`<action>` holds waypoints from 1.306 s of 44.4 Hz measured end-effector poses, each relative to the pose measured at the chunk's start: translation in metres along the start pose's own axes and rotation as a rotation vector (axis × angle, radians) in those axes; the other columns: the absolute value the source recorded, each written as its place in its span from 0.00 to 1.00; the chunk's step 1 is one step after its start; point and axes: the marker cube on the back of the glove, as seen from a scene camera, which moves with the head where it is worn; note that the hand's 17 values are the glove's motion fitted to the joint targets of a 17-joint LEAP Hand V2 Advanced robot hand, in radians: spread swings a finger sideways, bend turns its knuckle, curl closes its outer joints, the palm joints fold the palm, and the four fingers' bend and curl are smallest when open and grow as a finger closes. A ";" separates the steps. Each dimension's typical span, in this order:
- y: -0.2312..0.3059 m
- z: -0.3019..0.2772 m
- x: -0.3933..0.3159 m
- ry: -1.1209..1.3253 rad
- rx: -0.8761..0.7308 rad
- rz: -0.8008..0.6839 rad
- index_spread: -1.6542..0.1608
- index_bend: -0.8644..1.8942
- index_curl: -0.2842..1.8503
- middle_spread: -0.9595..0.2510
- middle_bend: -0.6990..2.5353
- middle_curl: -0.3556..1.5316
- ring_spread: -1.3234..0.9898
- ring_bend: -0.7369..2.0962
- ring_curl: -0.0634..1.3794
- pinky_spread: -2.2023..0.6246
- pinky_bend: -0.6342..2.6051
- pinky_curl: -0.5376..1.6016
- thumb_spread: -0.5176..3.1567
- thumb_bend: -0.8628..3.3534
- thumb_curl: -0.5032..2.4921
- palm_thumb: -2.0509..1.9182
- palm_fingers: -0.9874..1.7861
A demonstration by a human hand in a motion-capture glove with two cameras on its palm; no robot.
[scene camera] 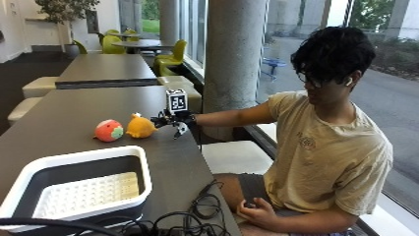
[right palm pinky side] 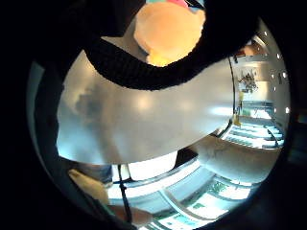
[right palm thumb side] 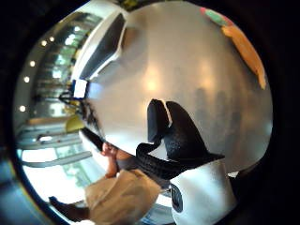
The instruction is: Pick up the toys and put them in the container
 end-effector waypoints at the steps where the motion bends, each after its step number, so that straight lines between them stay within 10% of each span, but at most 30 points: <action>1: 0.000 0.000 0.000 -0.004 0.001 -0.008 0.84 0.35 0.14 0.79 0.21 0.18 0.57 0.34 0.06 0.78 0.39 0.31 0.26 0.22 0.17 0.54 0.34; 20: 0.001 0.004 0.003 -0.030 0.007 -0.047 0.77 0.37 0.21 0.79 0.24 0.21 0.57 0.39 0.14 0.79 0.48 0.39 0.47 0.21 0.21 0.53 0.29; 58: -0.126 0.039 0.129 -0.200 -0.078 0.200 0.77 0.33 0.18 0.83 0.23 0.25 0.58 0.32 0.18 0.80 0.58 0.44 0.48 0.20 0.26 0.57 0.22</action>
